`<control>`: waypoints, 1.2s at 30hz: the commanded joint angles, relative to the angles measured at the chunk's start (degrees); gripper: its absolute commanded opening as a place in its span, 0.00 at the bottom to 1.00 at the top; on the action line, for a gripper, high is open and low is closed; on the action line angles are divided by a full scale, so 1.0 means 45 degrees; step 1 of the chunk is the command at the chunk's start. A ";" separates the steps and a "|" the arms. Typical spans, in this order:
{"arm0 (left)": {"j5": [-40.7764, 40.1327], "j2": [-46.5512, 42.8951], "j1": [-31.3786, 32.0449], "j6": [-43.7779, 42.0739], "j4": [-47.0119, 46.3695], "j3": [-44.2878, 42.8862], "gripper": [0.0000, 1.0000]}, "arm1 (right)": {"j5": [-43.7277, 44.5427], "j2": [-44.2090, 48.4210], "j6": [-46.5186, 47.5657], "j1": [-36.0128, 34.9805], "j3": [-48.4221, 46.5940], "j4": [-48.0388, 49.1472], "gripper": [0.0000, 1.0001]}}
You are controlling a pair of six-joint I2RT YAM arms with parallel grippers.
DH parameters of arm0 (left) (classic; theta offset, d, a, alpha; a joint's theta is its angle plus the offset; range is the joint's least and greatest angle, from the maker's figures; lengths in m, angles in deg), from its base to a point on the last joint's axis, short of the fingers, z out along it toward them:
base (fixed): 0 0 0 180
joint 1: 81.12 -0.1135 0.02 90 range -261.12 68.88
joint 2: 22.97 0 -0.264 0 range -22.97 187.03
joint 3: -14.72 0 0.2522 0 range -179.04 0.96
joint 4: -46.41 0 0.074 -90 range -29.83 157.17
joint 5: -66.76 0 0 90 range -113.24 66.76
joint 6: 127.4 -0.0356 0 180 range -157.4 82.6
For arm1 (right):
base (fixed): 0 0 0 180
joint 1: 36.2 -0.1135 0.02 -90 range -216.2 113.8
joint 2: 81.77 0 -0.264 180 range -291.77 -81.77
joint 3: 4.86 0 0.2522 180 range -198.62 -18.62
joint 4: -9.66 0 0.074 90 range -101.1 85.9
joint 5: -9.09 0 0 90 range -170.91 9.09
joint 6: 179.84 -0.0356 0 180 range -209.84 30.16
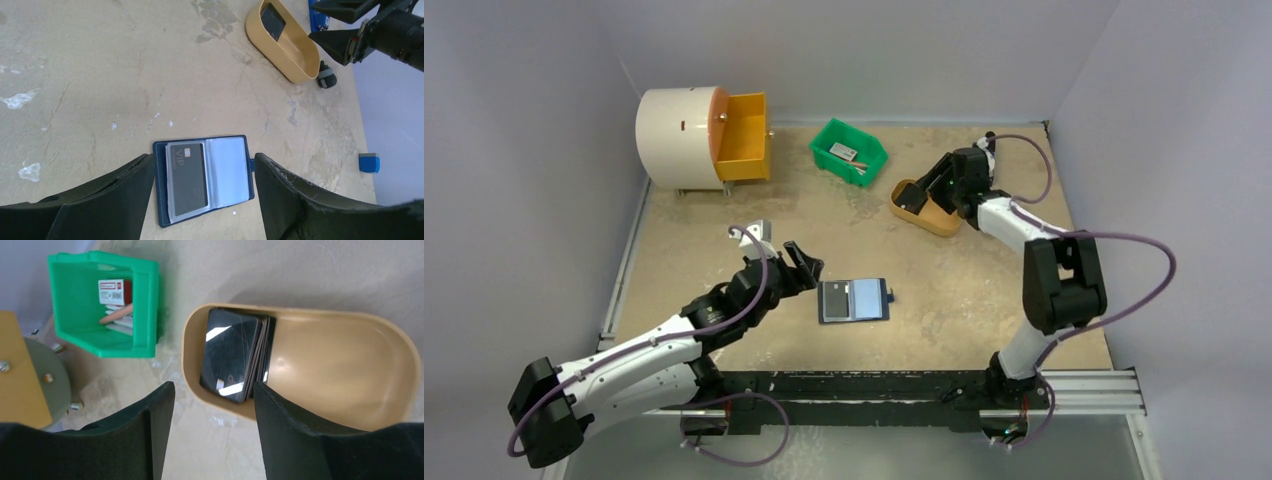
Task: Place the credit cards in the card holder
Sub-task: Pick up the credit card from the storage box.
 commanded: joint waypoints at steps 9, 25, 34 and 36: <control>-0.0395 -0.0410 0.0054 0.0466 -0.0009 0.0548 0.73 | -0.0238 -0.2830 0.0118 0.0033 -0.2453 -0.0761 0.60; -0.0476 0.0133 0.0060 0.0710 -0.0124 0.0535 0.71 | -0.0280 -0.3463 0.0148 0.0034 -0.2324 -0.0768 0.51; -0.0518 0.0158 0.0056 0.0834 -0.0027 0.0594 0.70 | -0.0405 -0.3346 0.0145 0.0036 -0.1981 -0.0921 0.44; -0.0518 0.0176 0.0057 0.0836 -0.0010 0.0606 0.70 | -0.0405 -0.3309 0.0142 0.0035 -0.1904 -0.0931 0.43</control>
